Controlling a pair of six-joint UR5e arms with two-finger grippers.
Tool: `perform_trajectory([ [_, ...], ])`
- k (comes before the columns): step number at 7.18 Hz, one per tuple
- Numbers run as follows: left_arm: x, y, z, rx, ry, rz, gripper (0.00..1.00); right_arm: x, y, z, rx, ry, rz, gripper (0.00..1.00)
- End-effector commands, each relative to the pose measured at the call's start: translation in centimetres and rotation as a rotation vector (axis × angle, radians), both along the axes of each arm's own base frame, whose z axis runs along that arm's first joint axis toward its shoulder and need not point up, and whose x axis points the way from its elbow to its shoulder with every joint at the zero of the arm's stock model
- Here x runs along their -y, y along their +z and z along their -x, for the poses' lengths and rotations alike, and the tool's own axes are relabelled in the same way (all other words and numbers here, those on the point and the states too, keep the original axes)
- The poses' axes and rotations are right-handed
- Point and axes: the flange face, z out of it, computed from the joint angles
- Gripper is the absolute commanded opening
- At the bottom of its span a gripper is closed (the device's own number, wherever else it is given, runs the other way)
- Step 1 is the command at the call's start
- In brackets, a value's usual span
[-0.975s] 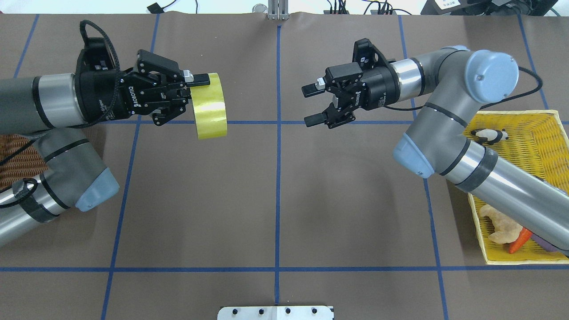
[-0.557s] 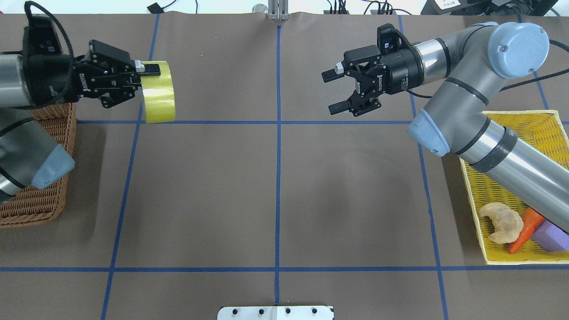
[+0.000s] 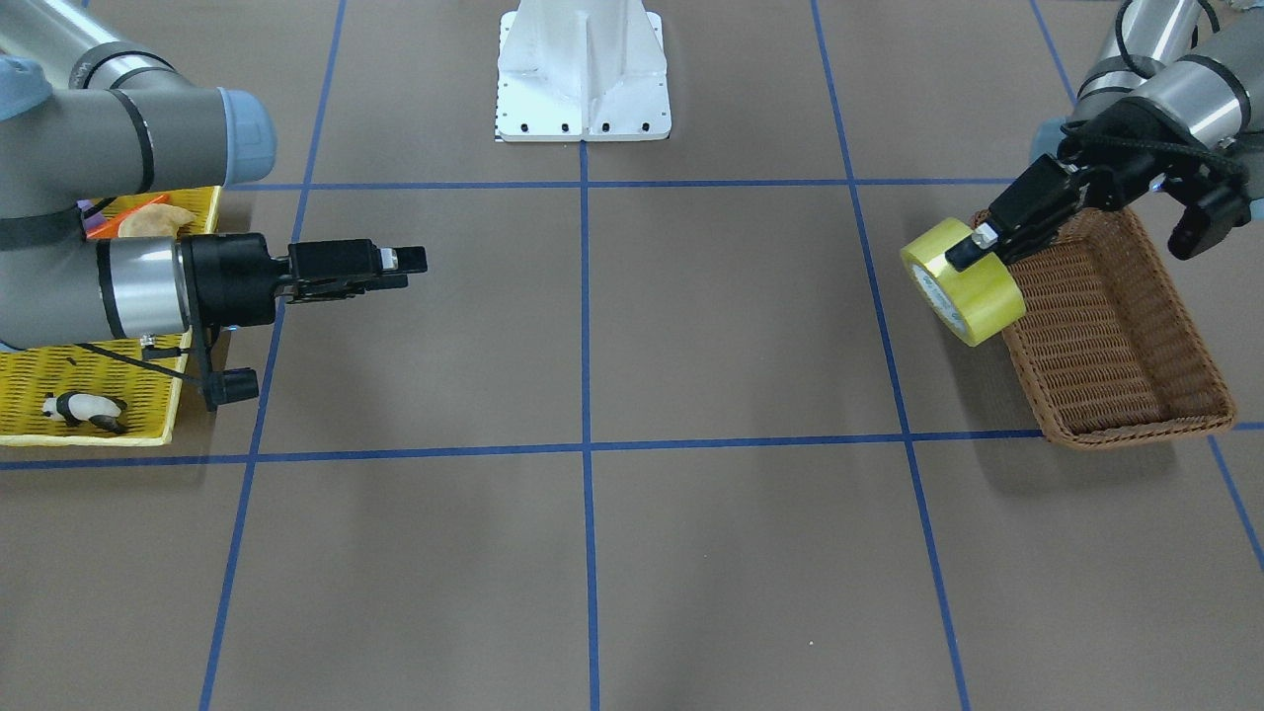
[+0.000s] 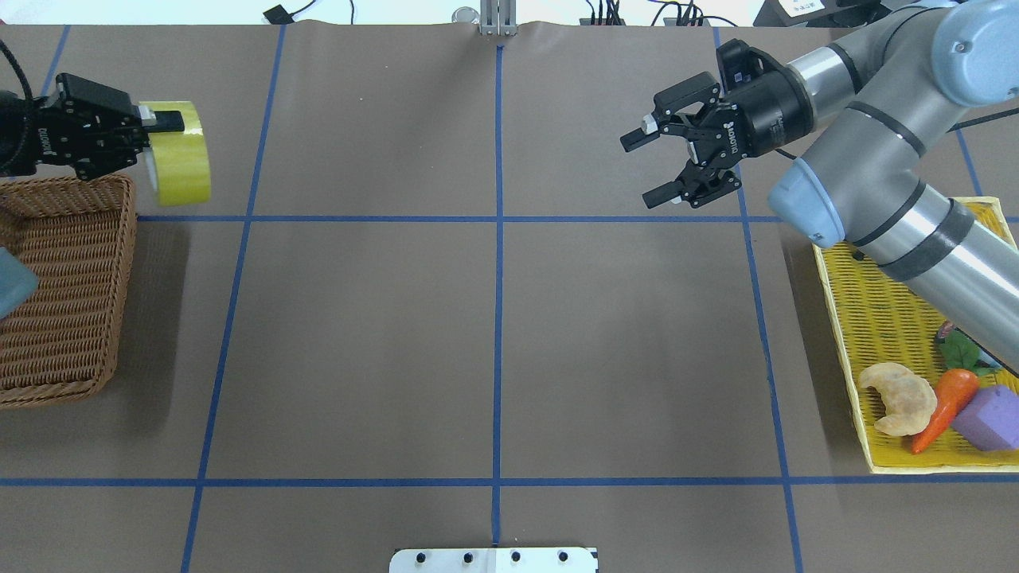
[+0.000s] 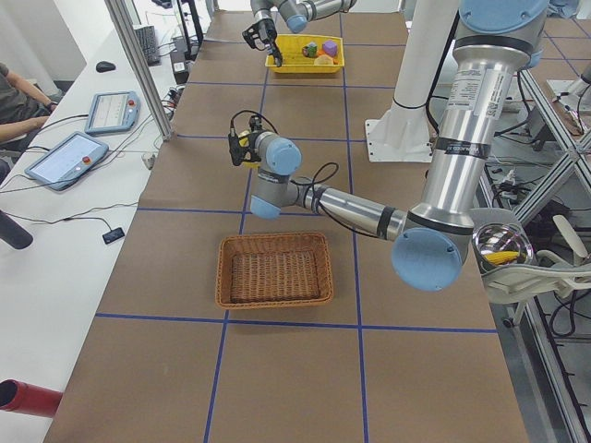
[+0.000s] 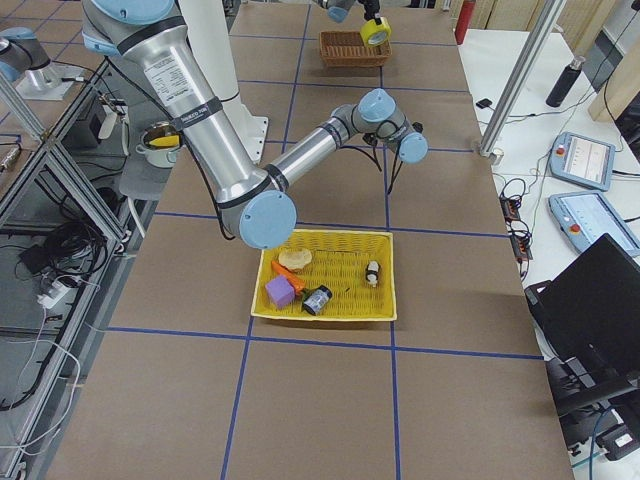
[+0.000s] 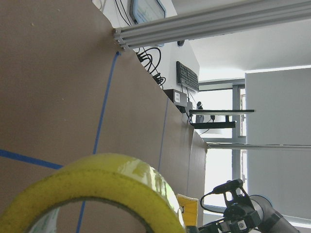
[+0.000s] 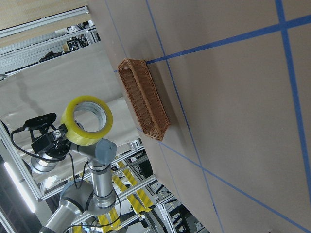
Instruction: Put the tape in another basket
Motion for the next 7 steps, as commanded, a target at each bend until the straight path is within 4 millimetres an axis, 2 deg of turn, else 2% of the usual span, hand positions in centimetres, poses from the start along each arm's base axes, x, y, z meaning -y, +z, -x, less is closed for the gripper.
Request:
perform_trajectory([
  [1,-0.1,3.3,2.2,0.132,-0.044,-0.009,0.00,0.7,1.9,-3.3,-0.105,-0.029,-0.045,0.89],
  [2,-0.8,6.0,3.2,0.227,-0.038,-0.031,0.00,0.9,2.5,-4.9,-0.166,-0.056,-0.077,0.89],
  [3,-0.3,7.3,4.4,0.326,-0.043,-0.052,0.00,1.1,3.1,-6.2,-0.213,-0.076,-0.106,0.99],
  [4,-1.3,9.5,5.7,0.422,-0.029,-0.081,0.00,1.2,3.4,-7.1,-0.247,-0.091,-0.130,0.99],
  [7,-5.5,16.3,6.3,0.546,0.050,0.013,0.00,1.8,4.9,-11.1,-0.376,-0.141,-0.241,0.99],
])
